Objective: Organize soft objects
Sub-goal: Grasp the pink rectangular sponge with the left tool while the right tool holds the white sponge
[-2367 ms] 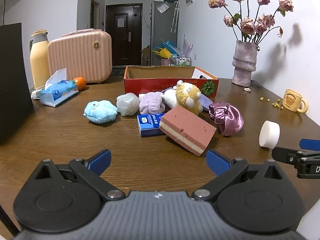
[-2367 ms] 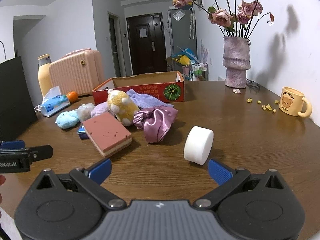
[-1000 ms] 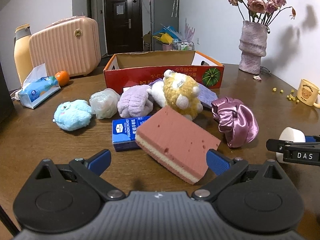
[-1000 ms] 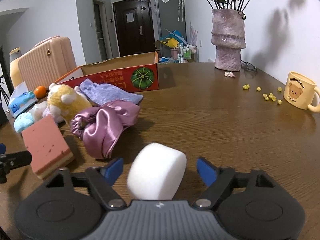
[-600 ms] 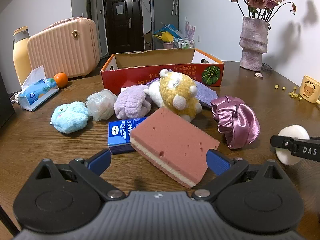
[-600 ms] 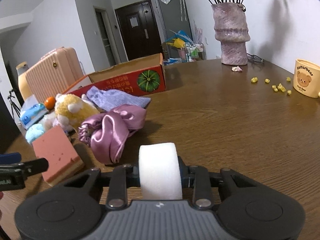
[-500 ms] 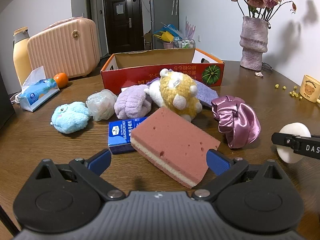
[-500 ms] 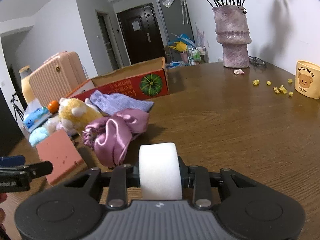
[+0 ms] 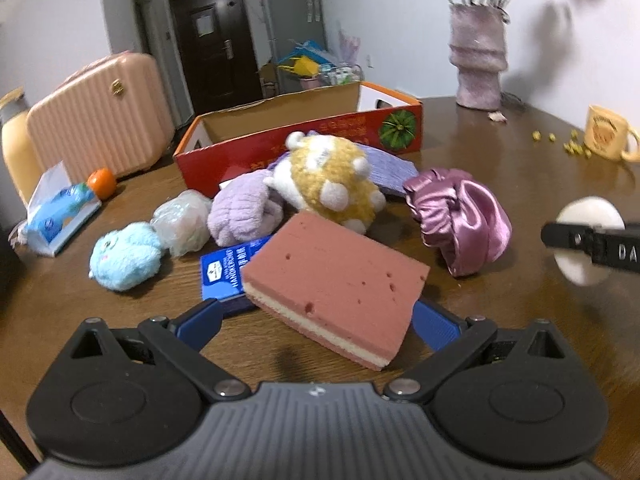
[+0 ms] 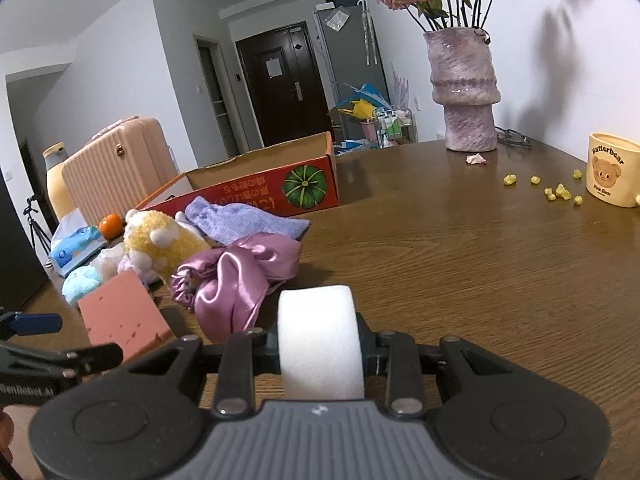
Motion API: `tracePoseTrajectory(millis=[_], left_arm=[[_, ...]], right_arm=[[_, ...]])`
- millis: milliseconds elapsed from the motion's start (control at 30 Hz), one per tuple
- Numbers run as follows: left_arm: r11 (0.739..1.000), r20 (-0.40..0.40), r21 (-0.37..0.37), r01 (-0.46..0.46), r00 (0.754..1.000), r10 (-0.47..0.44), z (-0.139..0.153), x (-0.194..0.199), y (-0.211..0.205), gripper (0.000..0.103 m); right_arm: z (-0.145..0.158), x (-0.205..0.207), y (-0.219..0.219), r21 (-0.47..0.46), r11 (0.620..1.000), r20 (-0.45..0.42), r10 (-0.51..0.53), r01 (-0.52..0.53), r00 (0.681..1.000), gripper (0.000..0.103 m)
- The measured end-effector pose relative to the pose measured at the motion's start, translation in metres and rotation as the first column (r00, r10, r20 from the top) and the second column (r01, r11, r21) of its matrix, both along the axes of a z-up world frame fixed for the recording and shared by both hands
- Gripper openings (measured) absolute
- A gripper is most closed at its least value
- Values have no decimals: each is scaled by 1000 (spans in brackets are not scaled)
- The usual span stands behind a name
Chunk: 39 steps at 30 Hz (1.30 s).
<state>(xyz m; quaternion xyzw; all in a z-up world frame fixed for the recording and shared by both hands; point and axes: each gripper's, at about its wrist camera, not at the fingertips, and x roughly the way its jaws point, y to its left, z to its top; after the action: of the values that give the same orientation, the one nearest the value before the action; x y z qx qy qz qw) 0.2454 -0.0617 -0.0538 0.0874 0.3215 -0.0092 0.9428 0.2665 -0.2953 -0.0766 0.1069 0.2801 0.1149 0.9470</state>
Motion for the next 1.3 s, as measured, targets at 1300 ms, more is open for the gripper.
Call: tracePoseTrajectory(millis=[1300], left_arm=[[991,-22,53,122,992,-121,-22,44,1,69]], right_arm=[[-6,8,0,23,1000,-39,1,0,999,29]])
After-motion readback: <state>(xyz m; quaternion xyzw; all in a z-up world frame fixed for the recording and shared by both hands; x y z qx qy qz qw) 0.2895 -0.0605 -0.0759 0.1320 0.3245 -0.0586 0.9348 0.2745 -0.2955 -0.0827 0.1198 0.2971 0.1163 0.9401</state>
